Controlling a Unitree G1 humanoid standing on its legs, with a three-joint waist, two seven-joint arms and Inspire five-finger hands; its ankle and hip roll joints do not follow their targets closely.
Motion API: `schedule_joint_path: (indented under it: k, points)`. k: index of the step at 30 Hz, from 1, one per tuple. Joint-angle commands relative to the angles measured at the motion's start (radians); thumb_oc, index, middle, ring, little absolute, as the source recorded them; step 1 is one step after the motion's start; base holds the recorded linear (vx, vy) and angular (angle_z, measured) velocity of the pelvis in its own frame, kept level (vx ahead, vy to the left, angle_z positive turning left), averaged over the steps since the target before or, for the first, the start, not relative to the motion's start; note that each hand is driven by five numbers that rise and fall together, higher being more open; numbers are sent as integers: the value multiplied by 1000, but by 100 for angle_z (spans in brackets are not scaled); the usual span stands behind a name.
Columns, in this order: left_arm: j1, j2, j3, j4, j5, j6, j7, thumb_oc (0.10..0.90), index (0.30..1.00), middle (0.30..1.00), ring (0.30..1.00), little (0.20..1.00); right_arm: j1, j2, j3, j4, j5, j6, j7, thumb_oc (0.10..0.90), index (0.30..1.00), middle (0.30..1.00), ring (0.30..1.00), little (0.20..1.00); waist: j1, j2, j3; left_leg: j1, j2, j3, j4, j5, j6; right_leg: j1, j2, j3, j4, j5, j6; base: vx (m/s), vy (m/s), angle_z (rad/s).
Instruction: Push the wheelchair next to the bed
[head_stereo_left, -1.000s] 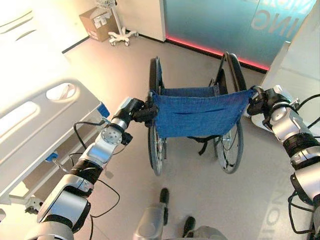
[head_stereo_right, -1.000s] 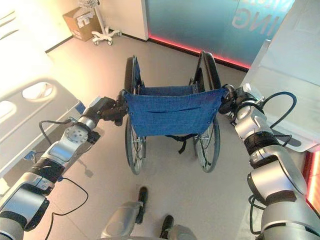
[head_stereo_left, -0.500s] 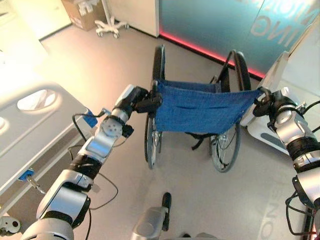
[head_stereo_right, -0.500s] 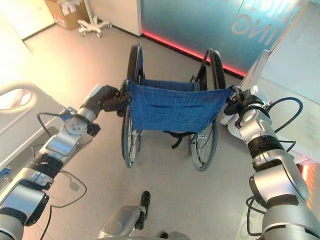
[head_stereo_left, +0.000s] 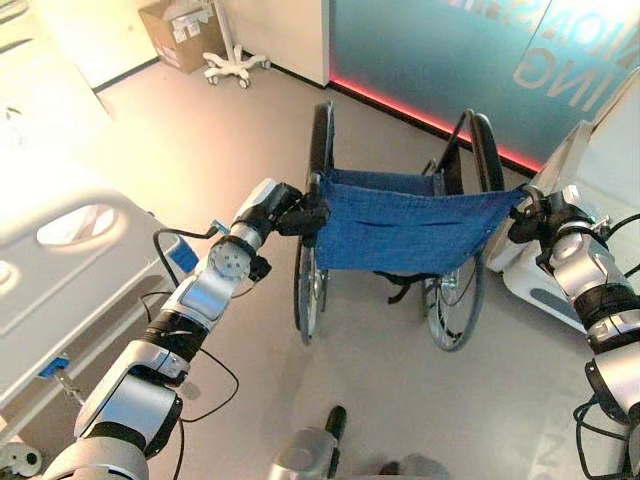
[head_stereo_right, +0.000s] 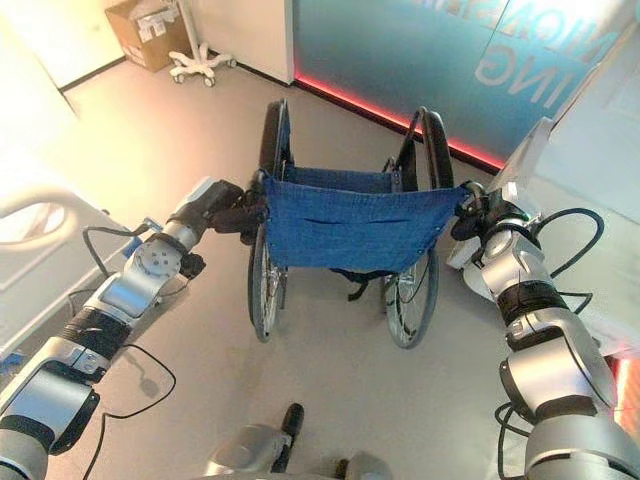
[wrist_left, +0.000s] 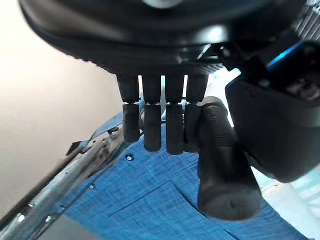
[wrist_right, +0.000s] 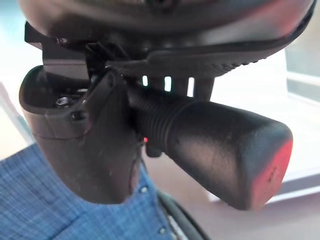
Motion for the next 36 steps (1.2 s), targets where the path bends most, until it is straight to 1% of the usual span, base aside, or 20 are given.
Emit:
schedule_joint_path:
  k: [1,3,4,7,8,9,10,11,12,13,14,16,17,21,23,24,27,29,33,36]
  points:
    - [-38,166,-25,99,139,12,22,400,300,300,300,300,-95,-12,168,-233,-188,-230,-25,400,300,300,300,300,16,-66,26,-44,45,89,84,-153,-71,-31,-102,114,-216,393,19,367,-500,83]
    - [-45,167,-29,103,143,9,19,400,300,300,300,300,-95,-20,166,-248,-189,-223,-16,400,300,300,300,300,8,-68,28,-39,55,75,93,-168,-78,-33,-110,124,-252,401,25,309,-383,62]
    - [-47,172,-28,101,145,8,16,400,300,300,300,300,-91,-36,160,-272,-178,-213,-4,400,300,300,300,300,1,-82,25,-34,78,58,112,-196,-96,-37,-128,129,-280,411,35,282,-398,42]
    - [-48,178,-22,92,137,14,25,400,300,300,300,300,-94,-59,157,-313,-154,-189,12,400,300,300,300,300,-12,-104,30,-31,129,27,142,-230,-127,-38,-131,149,-251,413,46,310,-602,58]
    - [-49,178,-21,92,139,14,25,400,300,300,300,300,-94,-60,158,-314,-156,-190,13,400,300,300,300,300,-13,-105,31,-31,132,25,143,-232,-129,-38,-130,150,-247,412,47,226,-582,93]
    - [-51,177,-23,89,141,10,27,400,300,300,300,300,-103,-68,158,-316,-158,-188,19,400,300,300,300,300,-20,-107,37,-33,153,10,153,-230,-136,-52,-111,166,-198,386,45,232,-637,108]
    - [-43,179,-12,74,126,33,39,400,300,300,300,300,-121,-85,152,-316,-154,-204,43,400,300,300,300,300,-27,-105,41,-29,230,20,173,-217,-153,-83,-97,106,-75,299,54,227,-623,101]
    - [-41,179,-10,73,123,36,41,400,300,300,300,300,-122,-85,152,-316,-152,-207,44,400,300,300,300,300,-28,-104,41,-27,234,22,173,-217,-154,-83,-97,100,-73,298,54,256,-600,98]
    - [-23,174,-3,63,108,51,46,400,300,300,300,300,-116,-87,144,-326,-144,-208,54,400,300,300,300,300,-29,-102,41,-7,267,39,165,-205,-163,-85,-99,67,-43,276,51,243,-434,66]
    - [12,164,4,28,102,76,35,400,300,300,300,300,-100,-105,134,-369,-147,-183,75,400,300,300,300,300,-38,-91,52,-2,315,74,152,-148,-169,-84,-71,28,47,206,11,277,-563,63]
    - [21,158,5,8,107,91,32,400,300,300,300,300,-82,-115,123,-389,-156,-181,74,400,300,300,300,300,-44,-88,63,-21,330,103,155,-112,-172,-67,-69,-10,43,196,-9,238,-571,96]
    - [22,145,0,10,95,95,34,400,300,300,300,300,-69,-128,122,-392,-164,-193,66,400,300,300,300,300,-54,-79,74,-35,343,131,150,-77,-170,-47,-60,-44,32,189,-26,134,-366,114]
    - [20,119,-10,33,84,82,38,400,300,300,300,300,-63,-131,129,-366,-187,-220,51,400,300,300,300,300,-72,-60,79,-18,360,183,110,-38,-176,-19,-36,-72,29,165,-48,146,-302,47]
    - [11,54,-29,79,72,62,26,400,300,300,300,300,-77,-117,137,-280,-250,-227,47,400,300,300,300,300,-100,-31,63,41,385,276,35,44,-205,41,-2,-126,-6,136,-76,164,-294,63]
    - [19,36,-34,98,65,53,20,400,300,300,300,300,-92,-112,149,-242,-265,-245,37,400,300,300,300,300,-103,-30,51,60,373,269,46,40,-207,56,1,-136,-25,134,-83,203,-241,55]
    - [40,31,-28,102,62,66,24,400,300,300,300,300,-119,-101,172,-209,-294,-289,39,400,300,300,300,300,-81,-29,41,74,294,207,38,6,-197,71,19,-118,-42,140,-82,234,-222,43]
    - [77,9,-10,101,86,70,29,400,300,300,300,300,-141,-90,198,-193,-295,-321,29,400,300,300,300,300,-52,-27,35,63,207,190,47,-29,-174,111,52,-125,-72,133,-96,263,-201,-6]
    - [84,13,-11,103,85,59,15,400,300,300,300,300,-151,-78,204,-179,-306,-331,19,400,300,300,300,300,-29,-20,38,22,120,198,55,-58,-154,134,84,-124,-82,125,-103,274,-187,-1]
    - [101,25,-11,109,90,17,7,400,300,300,300,300,-164,-66,213,-164,-298,-344,-5,400,300,300,300,300,25,6,63,-95,16,248,55,-14,-141,197,166,-115,-91,93,-120,287,-147,-7]
    - [113,31,-3,101,106,-20,7,400,300,300,300,300,-187,-50,211,-140,-315,-364,-14,400,300,300,300,300,67,18,68,-164,-11,328,68,25,-132,239,212,-123,-83,54,-139,288,-48,-56]
